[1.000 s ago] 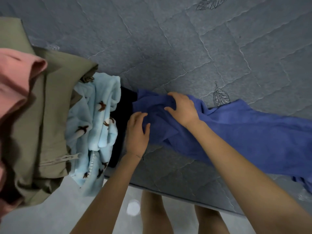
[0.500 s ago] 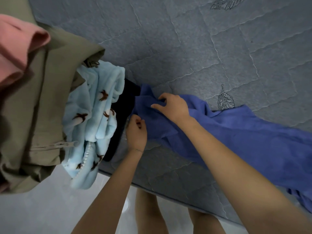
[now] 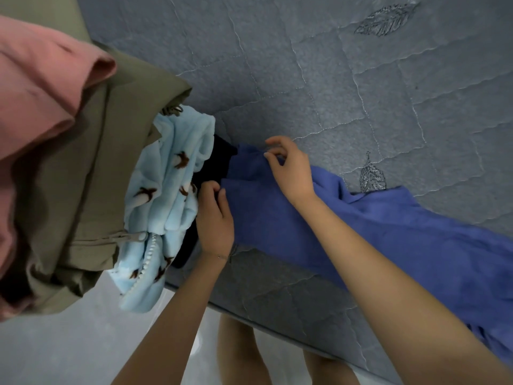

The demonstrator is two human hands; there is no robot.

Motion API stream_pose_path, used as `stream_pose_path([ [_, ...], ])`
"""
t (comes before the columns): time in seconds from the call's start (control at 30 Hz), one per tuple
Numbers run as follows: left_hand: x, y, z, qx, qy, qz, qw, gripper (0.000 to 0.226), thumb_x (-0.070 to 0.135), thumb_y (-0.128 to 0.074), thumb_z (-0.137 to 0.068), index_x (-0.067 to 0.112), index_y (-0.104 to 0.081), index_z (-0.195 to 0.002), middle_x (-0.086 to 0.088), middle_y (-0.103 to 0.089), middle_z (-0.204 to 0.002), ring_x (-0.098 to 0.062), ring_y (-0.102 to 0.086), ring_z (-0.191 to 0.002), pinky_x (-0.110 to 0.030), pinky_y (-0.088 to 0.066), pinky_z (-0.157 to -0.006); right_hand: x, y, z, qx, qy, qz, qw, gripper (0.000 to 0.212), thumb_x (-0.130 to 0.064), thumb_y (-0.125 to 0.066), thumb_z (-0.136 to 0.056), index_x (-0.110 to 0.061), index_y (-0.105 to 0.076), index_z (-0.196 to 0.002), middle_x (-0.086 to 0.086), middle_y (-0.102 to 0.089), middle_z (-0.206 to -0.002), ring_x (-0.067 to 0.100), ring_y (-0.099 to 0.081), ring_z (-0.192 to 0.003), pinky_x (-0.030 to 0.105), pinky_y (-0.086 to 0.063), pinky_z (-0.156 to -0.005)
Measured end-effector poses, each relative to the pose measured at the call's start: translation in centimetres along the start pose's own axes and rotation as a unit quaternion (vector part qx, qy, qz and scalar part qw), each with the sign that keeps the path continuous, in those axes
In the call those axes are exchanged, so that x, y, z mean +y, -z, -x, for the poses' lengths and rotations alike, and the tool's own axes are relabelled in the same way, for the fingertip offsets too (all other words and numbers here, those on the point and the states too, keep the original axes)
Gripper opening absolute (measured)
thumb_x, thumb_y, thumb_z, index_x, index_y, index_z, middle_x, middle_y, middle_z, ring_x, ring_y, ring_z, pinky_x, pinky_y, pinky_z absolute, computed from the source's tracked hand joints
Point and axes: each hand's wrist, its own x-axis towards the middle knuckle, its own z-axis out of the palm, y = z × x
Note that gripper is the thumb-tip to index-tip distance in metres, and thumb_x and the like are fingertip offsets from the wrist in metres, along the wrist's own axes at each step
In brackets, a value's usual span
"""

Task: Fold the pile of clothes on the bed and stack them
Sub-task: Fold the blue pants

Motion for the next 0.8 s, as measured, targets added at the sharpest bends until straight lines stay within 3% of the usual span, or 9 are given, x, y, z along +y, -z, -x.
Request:
stream_pose_path([
  [0.1, -0.8, -0.1, -0.1, -0.024, -0.025, -0.078, 0.996, 0.018, 0.017, -0.043, -0.101, 0.003, -0.054, -0.106, -0.013, -0.053, -0.098, -0.020, -0.048, -0.088, -0.035, -0.043, -0.080, 0.6, 0.2, -0.1, 0.004, -0.025, 0.044, 0.999, 0.027, -0.008, -0.059, -0.093, -0.013, -0.060, -0.120, -0.005, -0.069, -0.096, 0.017, -0.066, -0.094, 0.027, -0.048, -0.087],
  [0.17, -0.8, -0.5, 0.0, -0.057, -0.033, -0.111, 0.992, 0.026, 0.009, -0.052, -0.097, 0.000, -0.054, -0.120, -0.022, -0.054, -0.114, -0.032, -0.052, -0.101, -0.045, -0.046, -0.091, 1.3, 0.3, 0.0, -0.013, -0.031, 0.098, 0.995, 0.035, -0.012, -0.061, -0.092, -0.015, -0.057, -0.127, 0.001, -0.070, -0.109, 0.021, -0.063, -0.103, 0.035, -0.047, -0.094],
  [0.27, -0.3, -1.1, 0.6, -0.098, -0.067, -0.150, 0.981, 0.048, 0.003, -0.059, -0.091, 0.003, -0.047, -0.138, -0.023, -0.047, -0.138, -0.040, -0.048, -0.122, -0.052, -0.041, -0.102, 2.1, 1.1, 0.9, -0.027, -0.005, 0.220, 0.975, 0.044, -0.024, -0.062, -0.093, -0.018, -0.053, -0.135, 0.004, -0.062, -0.127, 0.027, -0.051, -0.120, 0.036, -0.036, -0.102],
  [0.33, 0.1, -1.6, 1.1, -0.113, -0.105, -0.175, 0.972, 0.054, 0.007, -0.061, -0.091, 0.006, -0.045, -0.142, -0.023, -0.041, -0.146, -0.041, -0.043, -0.130, -0.054, -0.038, -0.107, 2.6, 2.0, 1.8, -0.007, 0.022, 0.235, 0.972, 0.045, -0.026, -0.062, -0.093, -0.017, -0.053, -0.136, 0.005, -0.058, -0.133, 0.027, -0.047, -0.125, 0.035, -0.031, -0.102],
  [0.5, 1.8, -4.0, 1.8, -0.177, -0.188, -0.227, 0.939, 0.054, 0.028, -0.041, -0.097, 0.019, -0.032, -0.149, -0.018, -0.034, -0.153, -0.038, -0.030, -0.141, -0.059, -0.026, -0.114, 4.8, 5.4, 4.7, 0.014, 0.019, 0.273, 0.962, 0.056, -0.030, -0.060, -0.094, -0.018, -0.043, -0.146, 0.005, -0.041, -0.152, 0.028, -0.029, -0.143, 0.039, -0.017, -0.114],
  [0.57, 2.5, -5.1, 2.1, -0.194, -0.211, -0.250, 0.925, 0.056, 0.028, -0.045, -0.097, 0.021, -0.029, -0.150, -0.017, -0.032, -0.155, -0.037, -0.028, -0.142, -0.058, -0.023, -0.115, 6.0, 7.2, 6.1, 0.030, 0.017, 0.292, 0.956, 0.059, -0.031, -0.060, -0.094, -0.018, -0.040, -0.148, 0.006, -0.039, -0.154, 0.029, -0.026, -0.145, 0.041, -0.013, -0.118],
  [0.67, 4.3, -6.9, 2.9, -0.201, -0.239, -0.268, 0.911, 0.061, 0.025, -0.055, -0.095, 0.021, -0.031, -0.150, -0.018, -0.030, -0.156, -0.036, -0.026, -0.143, -0.058, -0.019, -0.115, 8.0, 10.1, 8.3, 0.059, 0.008, 0.309, 0.949, 0.061, -0.031, -0.063, -0.092, -0.016, -0.042, -0.148, 0.010, -0.041, -0.152, 0.032, -0.029, -0.144, 0.046, -0.016, -0.118],
  [0.8, 7.4, -9.7, 4.5, -0.234, -0.265, -0.289, 0.890, 0.058, 0.035, -0.034, -0.095, 0.022, -0.032, -0.151, -0.017, -0.028, -0.157, -0.035, -0.024, -0.145, -0.058, -0.020, -0.115, 10.9, 14.0, 10.8, 0.084, -0.033, 0.313, 0.945, 0.062, -0.030, -0.066, -0.090, -0.015, -0.043, -0.146, 0.012, -0.041, -0.152, 0.034, -0.029, -0.145, 0.051, -0.020, -0.119],
])
